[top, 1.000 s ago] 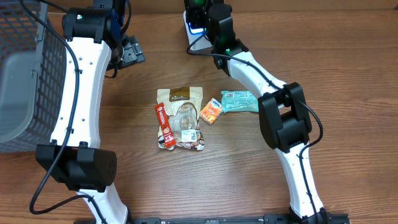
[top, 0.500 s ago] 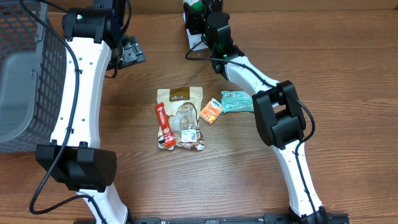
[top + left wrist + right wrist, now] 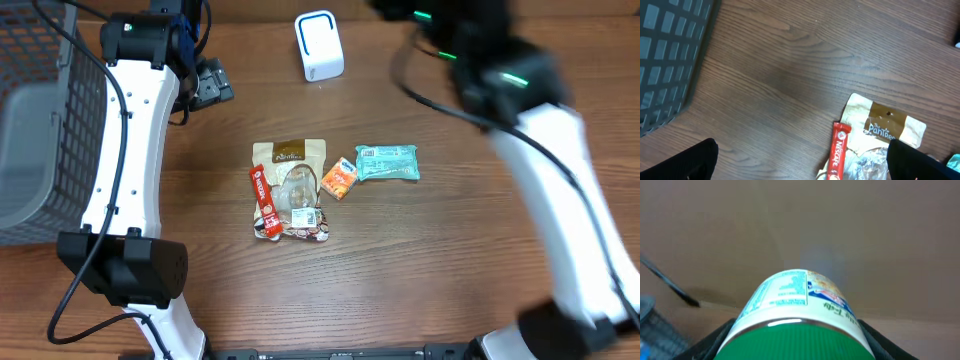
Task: Scan the item barcode
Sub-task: 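Hold the jar under the white scanner, then swing right, then lower the jar onto the table at right and release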
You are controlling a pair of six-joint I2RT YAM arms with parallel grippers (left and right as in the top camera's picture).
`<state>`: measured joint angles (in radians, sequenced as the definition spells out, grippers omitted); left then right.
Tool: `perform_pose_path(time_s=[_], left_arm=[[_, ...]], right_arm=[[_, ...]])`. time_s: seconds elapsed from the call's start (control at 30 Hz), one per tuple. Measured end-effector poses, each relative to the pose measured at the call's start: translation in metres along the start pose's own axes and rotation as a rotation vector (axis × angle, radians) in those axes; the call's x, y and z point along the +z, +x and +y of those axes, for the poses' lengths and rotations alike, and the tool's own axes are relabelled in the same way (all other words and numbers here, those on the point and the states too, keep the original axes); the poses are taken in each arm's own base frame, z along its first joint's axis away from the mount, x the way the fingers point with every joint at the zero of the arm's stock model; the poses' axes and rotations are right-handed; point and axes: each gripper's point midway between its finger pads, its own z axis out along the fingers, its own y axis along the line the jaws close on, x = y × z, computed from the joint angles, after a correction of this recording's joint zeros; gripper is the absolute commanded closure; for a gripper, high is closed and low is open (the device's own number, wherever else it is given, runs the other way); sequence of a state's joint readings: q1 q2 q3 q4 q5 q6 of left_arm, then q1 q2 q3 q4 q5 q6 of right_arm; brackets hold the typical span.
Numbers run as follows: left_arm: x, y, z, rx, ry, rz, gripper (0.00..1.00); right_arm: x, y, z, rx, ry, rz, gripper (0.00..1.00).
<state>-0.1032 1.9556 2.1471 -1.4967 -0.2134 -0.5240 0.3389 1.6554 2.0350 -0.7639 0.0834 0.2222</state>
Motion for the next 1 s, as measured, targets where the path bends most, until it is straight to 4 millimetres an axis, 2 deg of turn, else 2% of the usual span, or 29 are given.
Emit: perform_pose_path(time_s=[0.03, 0.07, 0.1, 0.13, 0.17, 0.2, 0.27, 0.37, 0.4, 0.47, 0.67, 0.8, 0.87, 0.9, 0.93, 1.0], left_arm=[[0.000, 0.000, 0.000, 0.000, 0.000, -0.001, 0.00], [0.000, 0.000, 0.000, 0.000, 0.000, 0.000, 0.00], [0.000, 0.000, 0.000, 0.000, 0.000, 0.001, 0.00], [0.000, 0.000, 0.000, 0.000, 0.000, 0.000, 0.00], [0.000, 0.000, 0.000, 0.000, 0.000, -0.001, 0.00], [0.000, 0.000, 0.000, 0.000, 0.000, 0.000, 0.00], [0.000, 0.000, 0.000, 0.000, 0.000, 0.000, 0.01], [0.000, 0.000, 0.000, 0.000, 0.000, 0.000, 0.01], [0.000, 0.000, 0.000, 0.000, 0.000, 0.000, 0.01], [0.000, 0.000, 0.000, 0.000, 0.000, 0.000, 0.00], [0.000, 0.000, 0.000, 0.000, 0.000, 0.001, 0.00], [0.000, 0.000, 0.000, 0.000, 0.000, 0.001, 0.01], [0.000, 0.000, 0.000, 0.000, 0.001, 0.000, 0.00], [0.000, 0.000, 0.000, 0.000, 0.000, 0.000, 0.00], [0.000, 0.000, 0.000, 0.000, 0.000, 0.000, 0.00], [0.000, 0.000, 0.000, 0.000, 0.000, 0.000, 0.00]], right_arm=[[-0.013, 0.003, -0.011, 0.002, 0.027, 0.030, 0.96], [-0.029, 0.020, -0.036, 0.013, 0.096, 0.119, 0.96], [-0.035, 0.031, -0.049, 0.019, 0.131, 0.170, 0.96], [-0.041, 0.050, -0.067, 0.031, 0.184, 0.255, 0.96], [-0.045, 0.078, -0.091, 0.049, 0.251, 0.376, 0.96], [-0.045, 0.108, -0.116, 0.074, 0.321, 0.496, 0.96], [-0.044, 0.141, -0.144, 0.110, 0.391, 0.625, 0.96], [-0.044, 0.204, -0.194, 0.203, 0.511, 0.814, 0.96], [-0.043, 0.212, -0.200, 0.217, 0.525, 0.828, 0.96], [-0.040, 0.241, -0.226, 0.274, 0.574, 0.859, 0.96], [-0.035, 0.306, -0.274, 0.415, 0.675, 0.856, 0.96], [-0.037, 0.349, -0.287, 0.456, 0.705, 0.871, 0.91], [-0.036, 0.365, -0.288, 0.462, 0.707, 0.870, 0.91], [-0.037, 0.372, -0.289, 0.465, 0.708, 0.870, 0.70], [-0.038, 0.380, -0.290, 0.468, 0.711, 0.877, 0.36], [-0.040, 0.385, -0.289, 0.473, 0.715, 0.882, 0.13]])
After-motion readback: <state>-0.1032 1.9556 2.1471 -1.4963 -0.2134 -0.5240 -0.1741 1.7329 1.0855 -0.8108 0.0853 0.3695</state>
